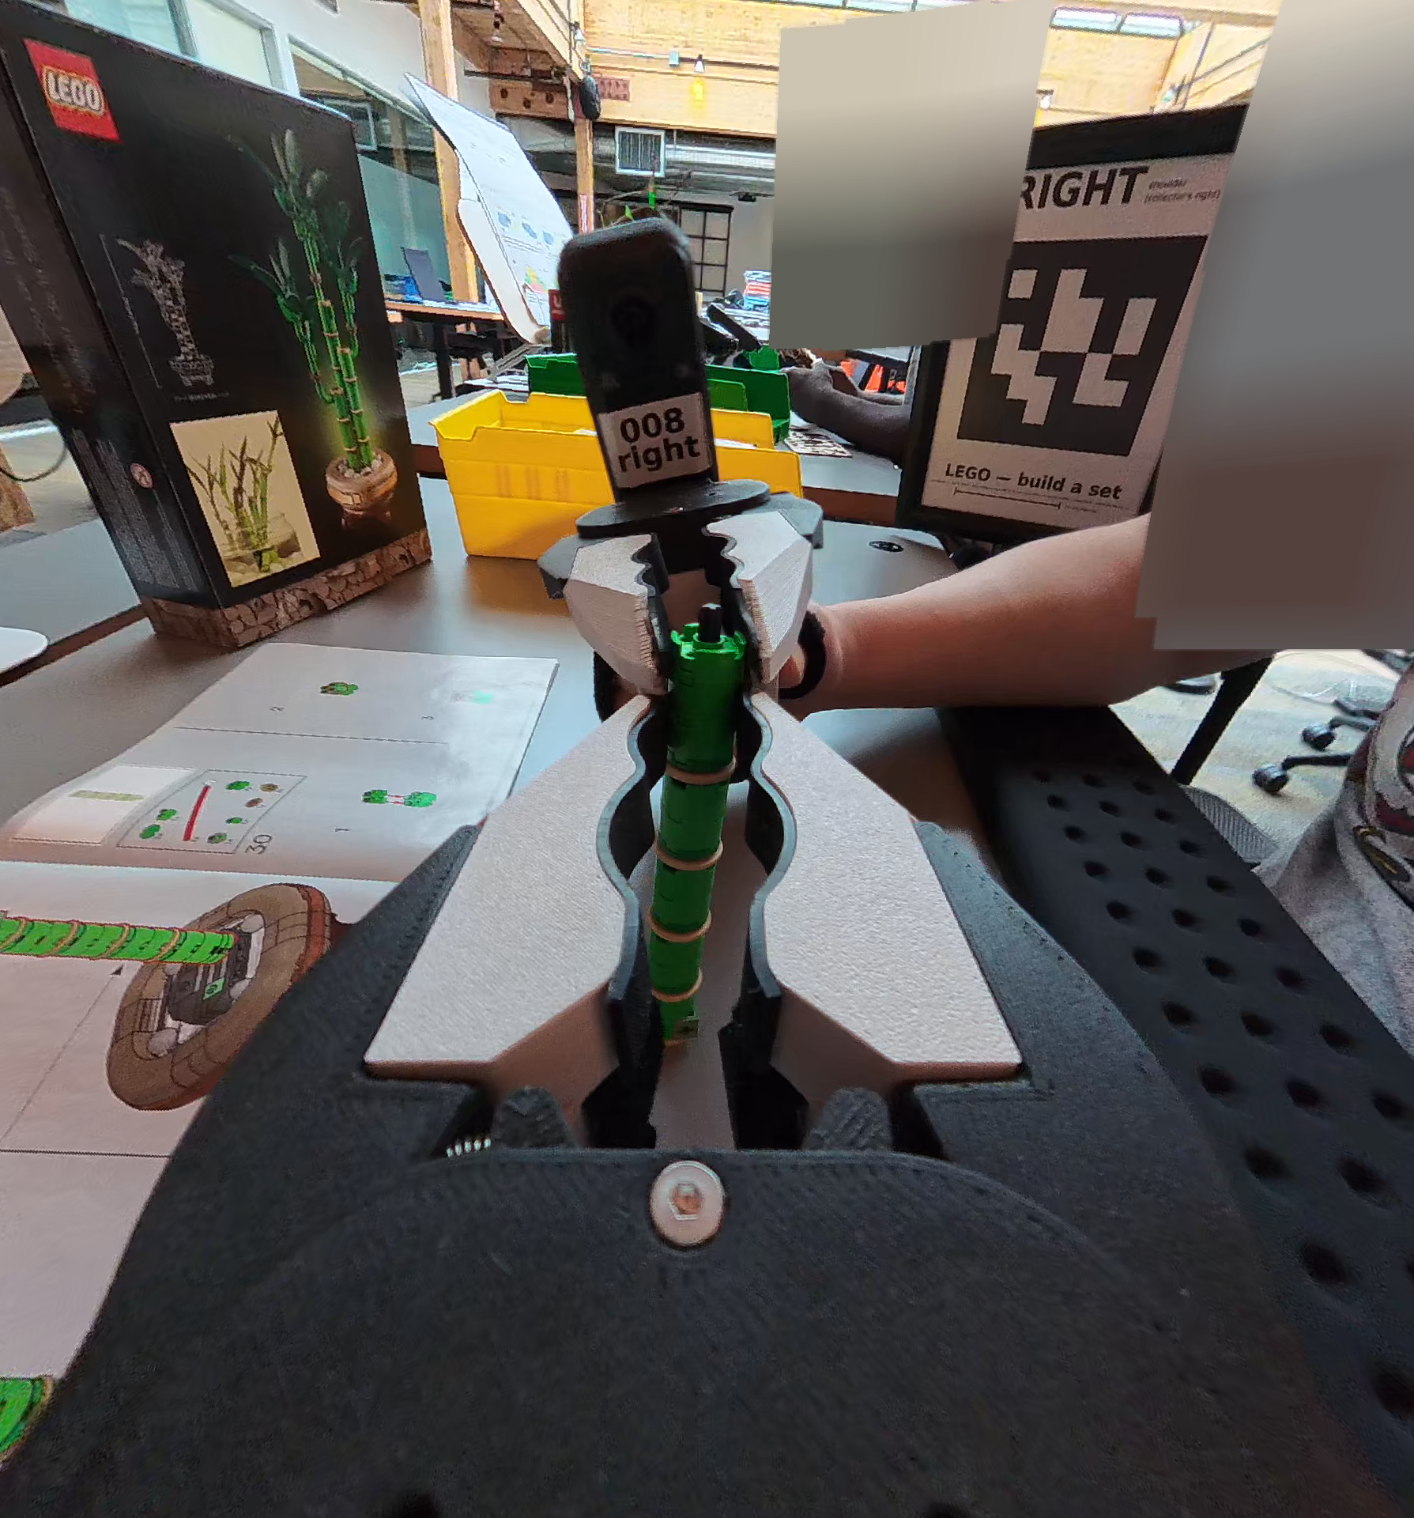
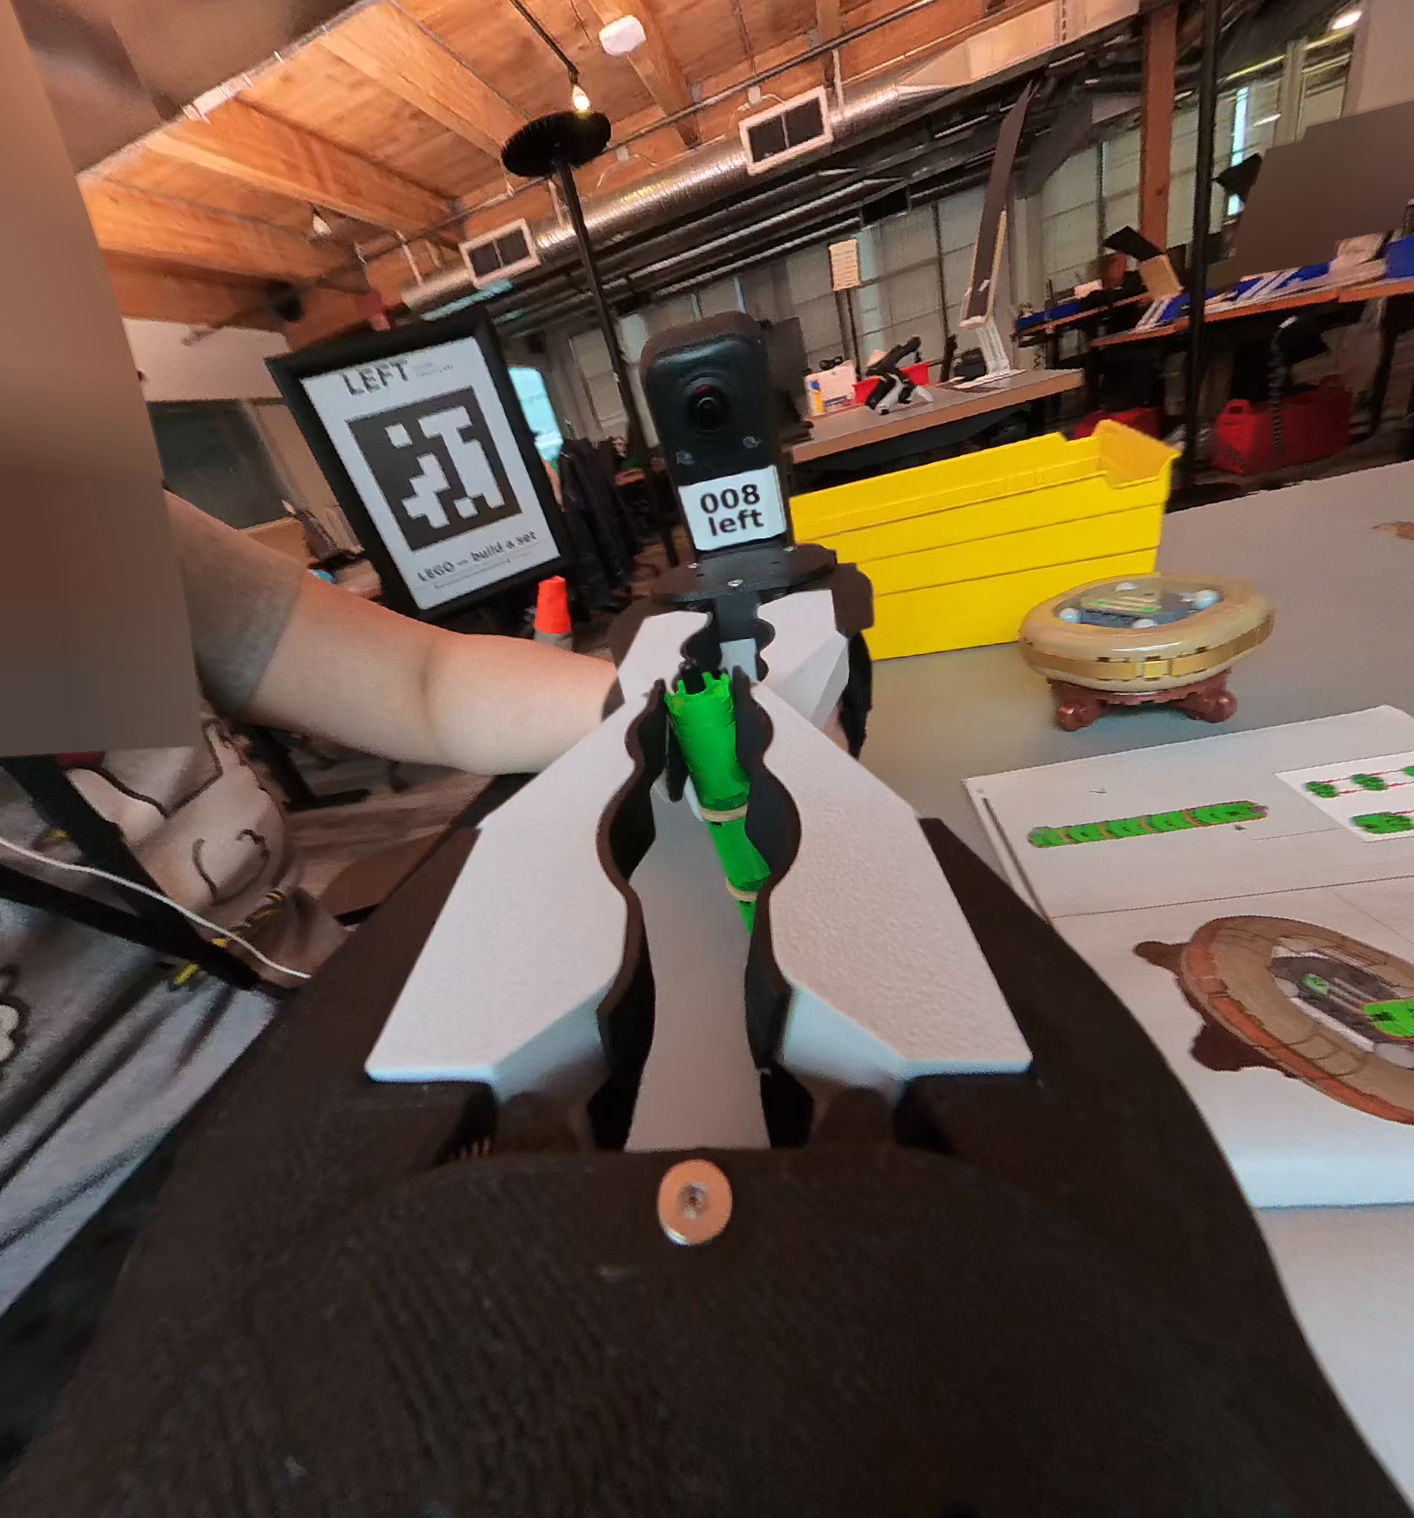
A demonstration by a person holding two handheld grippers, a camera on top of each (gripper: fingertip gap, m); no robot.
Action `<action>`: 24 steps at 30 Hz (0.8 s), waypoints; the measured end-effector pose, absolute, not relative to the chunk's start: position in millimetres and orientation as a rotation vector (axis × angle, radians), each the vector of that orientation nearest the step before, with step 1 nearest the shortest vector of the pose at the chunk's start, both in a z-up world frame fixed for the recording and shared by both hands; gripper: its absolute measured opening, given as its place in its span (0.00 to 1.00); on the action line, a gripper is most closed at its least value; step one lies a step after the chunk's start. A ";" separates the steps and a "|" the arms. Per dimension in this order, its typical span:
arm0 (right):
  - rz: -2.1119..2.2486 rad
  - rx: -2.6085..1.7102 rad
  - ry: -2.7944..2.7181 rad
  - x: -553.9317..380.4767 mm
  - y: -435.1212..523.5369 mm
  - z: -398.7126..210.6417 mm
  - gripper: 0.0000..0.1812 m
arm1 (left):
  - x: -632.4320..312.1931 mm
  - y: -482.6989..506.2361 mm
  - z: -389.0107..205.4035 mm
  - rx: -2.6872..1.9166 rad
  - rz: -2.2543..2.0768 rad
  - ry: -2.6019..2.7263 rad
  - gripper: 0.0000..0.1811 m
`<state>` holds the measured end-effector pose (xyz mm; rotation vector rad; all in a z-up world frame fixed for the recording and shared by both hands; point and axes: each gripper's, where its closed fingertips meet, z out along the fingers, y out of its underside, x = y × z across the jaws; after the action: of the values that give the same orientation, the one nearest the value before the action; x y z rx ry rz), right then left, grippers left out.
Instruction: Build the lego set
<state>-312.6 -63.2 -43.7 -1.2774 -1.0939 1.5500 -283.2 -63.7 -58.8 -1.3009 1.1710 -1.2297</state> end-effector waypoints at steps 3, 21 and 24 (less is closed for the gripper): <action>1.586 -1.230 -1.059 -308.6 -66.3 -35.5 0.12 | -282.3 -65.6 -58.4 -1.296 -1.223 1.180 0.09; 1.321 -1.284 -1.061 -312.5 -57.1 -30.1 0.04 | -285.7 -62.9 -57.7 -1.301 -1.238 1.156 0.09; 1.329 -1.296 -1.067 -314.0 -58.3 -31.2 0.02 | -286.3 -62.3 -57.9 -1.301 -1.240 1.154 0.09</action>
<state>-314.0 -58.3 -31.2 -1.2961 -1.0675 1.3290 -286.3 -62.3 -57.9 -1.3006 1.1536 -1.2395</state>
